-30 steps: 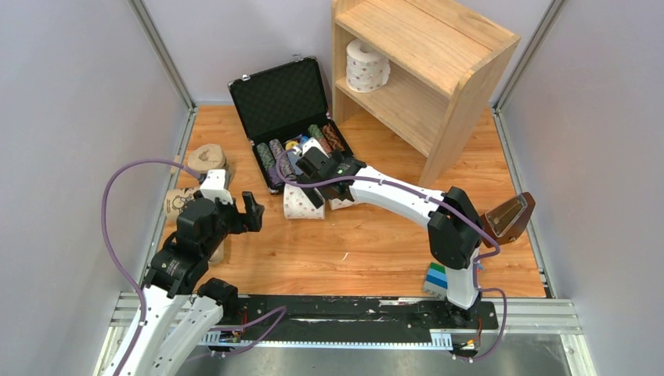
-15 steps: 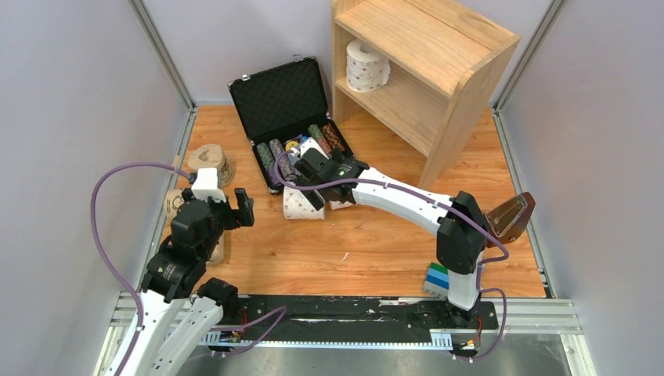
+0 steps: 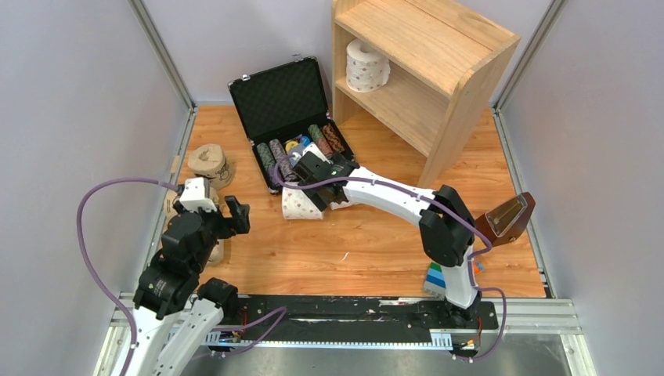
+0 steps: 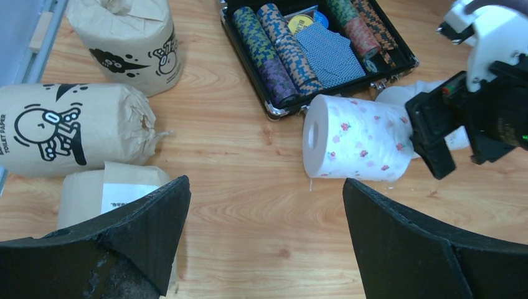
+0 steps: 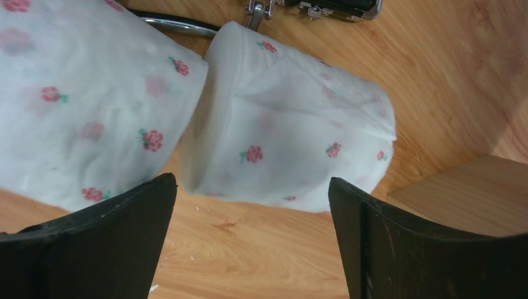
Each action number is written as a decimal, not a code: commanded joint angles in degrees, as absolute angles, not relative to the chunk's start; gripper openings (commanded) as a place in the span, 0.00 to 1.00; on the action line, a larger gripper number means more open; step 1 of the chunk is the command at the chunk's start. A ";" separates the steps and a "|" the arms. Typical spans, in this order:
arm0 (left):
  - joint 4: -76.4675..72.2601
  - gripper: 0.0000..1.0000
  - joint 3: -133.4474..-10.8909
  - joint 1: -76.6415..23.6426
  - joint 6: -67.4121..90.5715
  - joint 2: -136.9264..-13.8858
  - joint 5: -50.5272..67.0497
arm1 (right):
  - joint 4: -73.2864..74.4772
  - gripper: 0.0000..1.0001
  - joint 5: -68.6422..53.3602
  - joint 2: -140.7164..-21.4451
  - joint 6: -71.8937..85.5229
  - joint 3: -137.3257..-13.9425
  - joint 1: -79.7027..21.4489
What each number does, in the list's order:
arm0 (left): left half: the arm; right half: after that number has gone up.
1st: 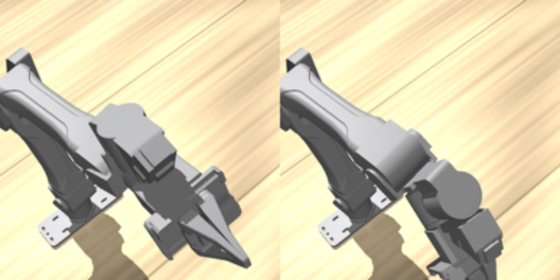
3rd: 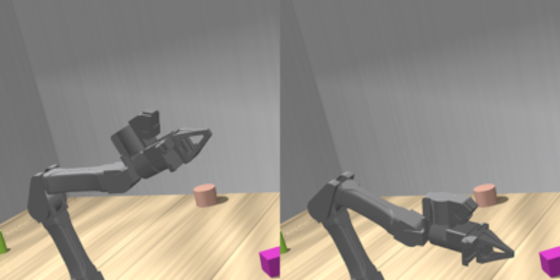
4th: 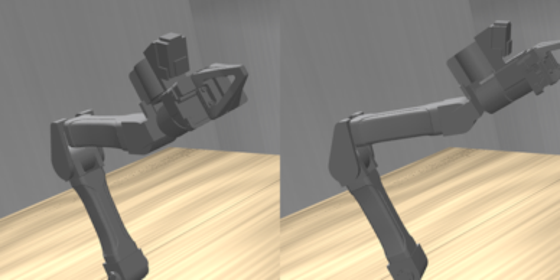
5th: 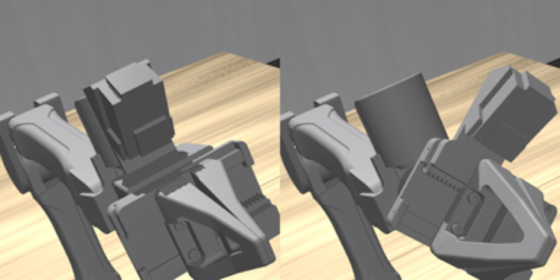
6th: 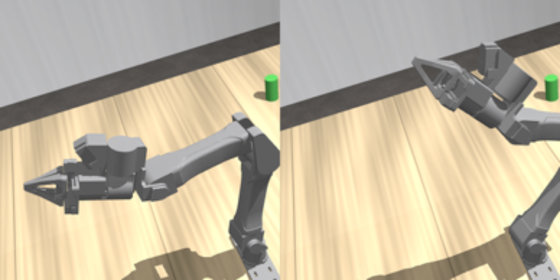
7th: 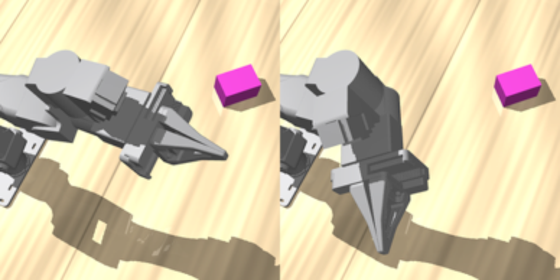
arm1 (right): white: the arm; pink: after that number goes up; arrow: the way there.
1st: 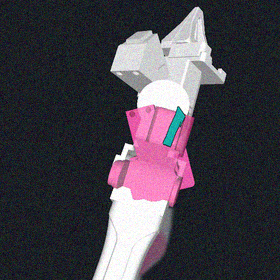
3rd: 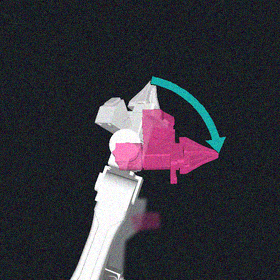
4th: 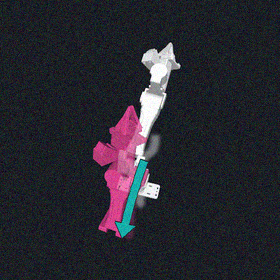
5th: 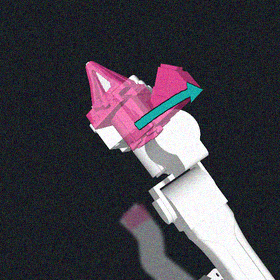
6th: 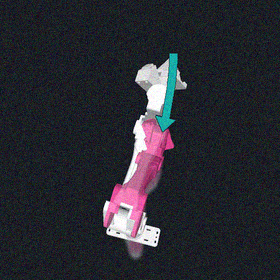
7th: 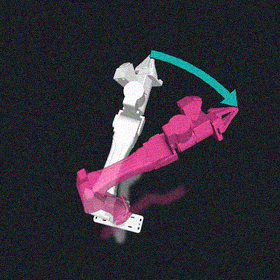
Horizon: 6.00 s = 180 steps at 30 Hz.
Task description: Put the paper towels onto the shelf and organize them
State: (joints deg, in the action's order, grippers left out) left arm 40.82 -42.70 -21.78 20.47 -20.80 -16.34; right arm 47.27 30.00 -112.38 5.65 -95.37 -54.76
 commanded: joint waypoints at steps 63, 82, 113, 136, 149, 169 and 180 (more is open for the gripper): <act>39.40 1.00 -40.98 -21.97 23.20 -19.30 -12.09 | 44.02 0.70 13.76 -90.00 16.55 -86.06 -42.33; 39.55 1.00 -41.01 -21.97 23.37 -19.34 -12.47 | 51.39 0.70 17.01 -112.15 20.94 -104.32 -40.56; 39.62 1.00 -40.95 -21.97 23.48 -20.18 -13.36 | 58.31 0.22 21.23 -106.14 8.43 -122.16 -42.54; 39.99 1.00 -41.04 -21.97 23.62 -20.22 -13.97 | 43.32 0.25 31.29 -111.68 -8.39 -135.81 -33.86; 40.08 1.00 -41.13 -21.97 23.72 -20.14 -14.37 | 41.68 0.32 28.08 -113.95 -8.51 -134.28 -32.59; 40.25 1.00 -41.13 -21.97 23.82 -19.79 -14.59 | 41.25 0.50 28.12 -114.24 -8.70 -132.63 -31.99; 40.12 1.00 -41.05 -21.97 23.82 -19.83 -14.42 | 40.19 0.55 26.39 -111.65 -10.66 -131.83 -32.50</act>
